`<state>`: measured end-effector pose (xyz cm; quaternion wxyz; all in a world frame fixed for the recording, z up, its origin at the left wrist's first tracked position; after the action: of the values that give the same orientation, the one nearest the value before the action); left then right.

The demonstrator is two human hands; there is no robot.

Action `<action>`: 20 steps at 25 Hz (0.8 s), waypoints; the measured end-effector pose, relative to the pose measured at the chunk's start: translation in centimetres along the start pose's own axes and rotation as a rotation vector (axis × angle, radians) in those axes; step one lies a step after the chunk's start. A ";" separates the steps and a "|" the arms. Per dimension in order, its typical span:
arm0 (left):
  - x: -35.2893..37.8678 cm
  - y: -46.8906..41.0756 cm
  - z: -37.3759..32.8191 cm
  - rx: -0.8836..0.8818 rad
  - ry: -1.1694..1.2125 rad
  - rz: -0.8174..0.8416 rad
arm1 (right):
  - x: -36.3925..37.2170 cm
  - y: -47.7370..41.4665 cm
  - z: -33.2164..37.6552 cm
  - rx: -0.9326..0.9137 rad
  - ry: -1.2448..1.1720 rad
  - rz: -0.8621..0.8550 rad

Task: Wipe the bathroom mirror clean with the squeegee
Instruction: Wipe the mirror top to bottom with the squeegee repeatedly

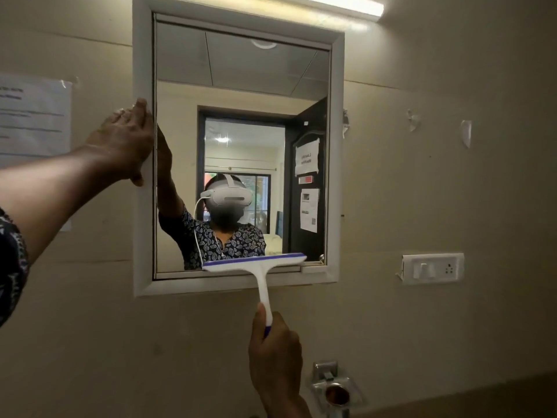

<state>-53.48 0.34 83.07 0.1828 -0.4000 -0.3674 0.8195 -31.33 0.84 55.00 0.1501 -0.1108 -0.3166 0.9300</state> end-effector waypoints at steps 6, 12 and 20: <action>0.4 -0.4 -0.2 -0.014 -0.014 0.003 | -2.2 -12.2 11.6 -0.314 -0.190 -0.042; 0.8 -0.5 -0.2 -0.012 -0.040 -0.014 | -5.5 -24.4 22.2 -0.442 -0.170 -0.220; 0.6 -0.4 -0.2 -0.009 -0.030 -0.003 | -5.3 -29.5 25.1 -0.359 -0.080 -0.201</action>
<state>-53.69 1.07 83.00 0.1766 -0.3877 -0.3743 0.8237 -27.79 7.29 93.34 0.2073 -0.0663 -0.4925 0.8427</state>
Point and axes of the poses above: each hand's wrist, its own y-axis away from the middle knuckle, its own x-axis out of the palm, z = x × y, the point moved 1 cm from there along -y, towards the middle knuckle, and after that the axes turned 14 degrees about -y, right-handed, at the moved point
